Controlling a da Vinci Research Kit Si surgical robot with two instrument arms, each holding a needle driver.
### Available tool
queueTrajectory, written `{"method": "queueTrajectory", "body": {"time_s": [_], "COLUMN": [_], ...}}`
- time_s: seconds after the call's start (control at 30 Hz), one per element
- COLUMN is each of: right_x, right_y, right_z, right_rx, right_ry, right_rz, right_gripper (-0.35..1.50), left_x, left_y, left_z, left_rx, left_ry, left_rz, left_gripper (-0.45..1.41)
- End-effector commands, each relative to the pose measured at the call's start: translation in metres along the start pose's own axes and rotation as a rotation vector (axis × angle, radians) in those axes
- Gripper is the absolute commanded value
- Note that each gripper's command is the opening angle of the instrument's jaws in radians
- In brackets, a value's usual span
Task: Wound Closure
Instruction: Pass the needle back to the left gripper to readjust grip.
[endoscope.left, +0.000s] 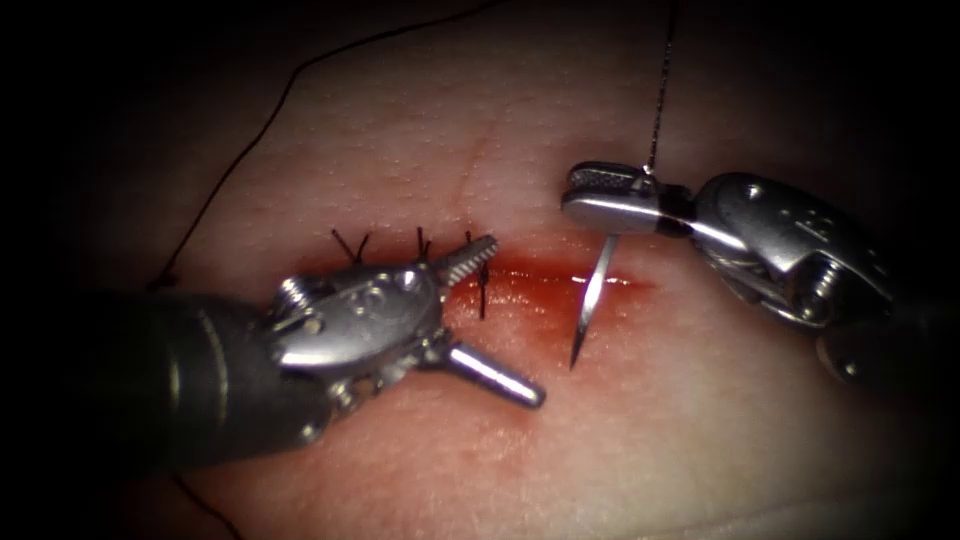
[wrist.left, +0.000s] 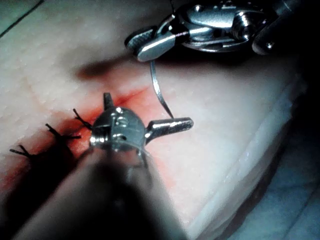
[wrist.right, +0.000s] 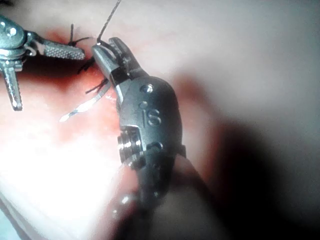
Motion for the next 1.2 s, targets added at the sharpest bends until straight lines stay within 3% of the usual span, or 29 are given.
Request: {"method": "queueTrajectory", "body": {"time_s": [0.03, 0.27, 0.7, 0.83, 1.07, 1.13, 1.2], "right_x": [-0.0006, -0.0006, 0.0002, 0.0003, 0.0003, 0.0003, 0.0003], "right_y": [-0.0002, -0.0017, -0.0034, -0.0037, -0.0037, -0.0037, -0.0037], "right_z": [0.0006, 0.0015, 0.003, 0.0031, 0.0032, 0.0032, 0.0032], "right_rx": [0.008, 0.039, 0.073, 0.076, 0.075, 0.078, 0.072], "right_ry": [0.011, 0.05, 0.086, 0.088, 0.09, 0.089, 0.084], "right_rz": [-0.01, -0.117, -0.139, -0.137, -0.131, -0.101, -0.066], "right_gripper": [-0.35, -0.35, -0.35, -0.35, -0.33, 0.0, 0.47], "left_x": [0.0, 0.0005, -0.0005, -0.0009, 0.0, 0.0, 0.0001], "left_y": [-0.0004, -0.0015, -0.0033, -0.0036, -0.0038, -0.0036, -0.0035], "left_z": [0.0007, 0.0023, 0.0032, 0.0034, 0.0028, 0.0028, 0.0027], "left_rx": [0.0, -0.035, -0.066, -0.117, -0.169, -0.174, -0.182], "left_ry": [0.001, -0.021, -0.089, -0.118, -0.158, -0.16, -0.157], "left_rz": [-0.01, -0.115, -0.177, -0.22, -0.288, -0.291, -0.302], "left_gripper": [1.13, 1.13, 0.84, -0.42, -0.45, -0.45, -0.45]}}
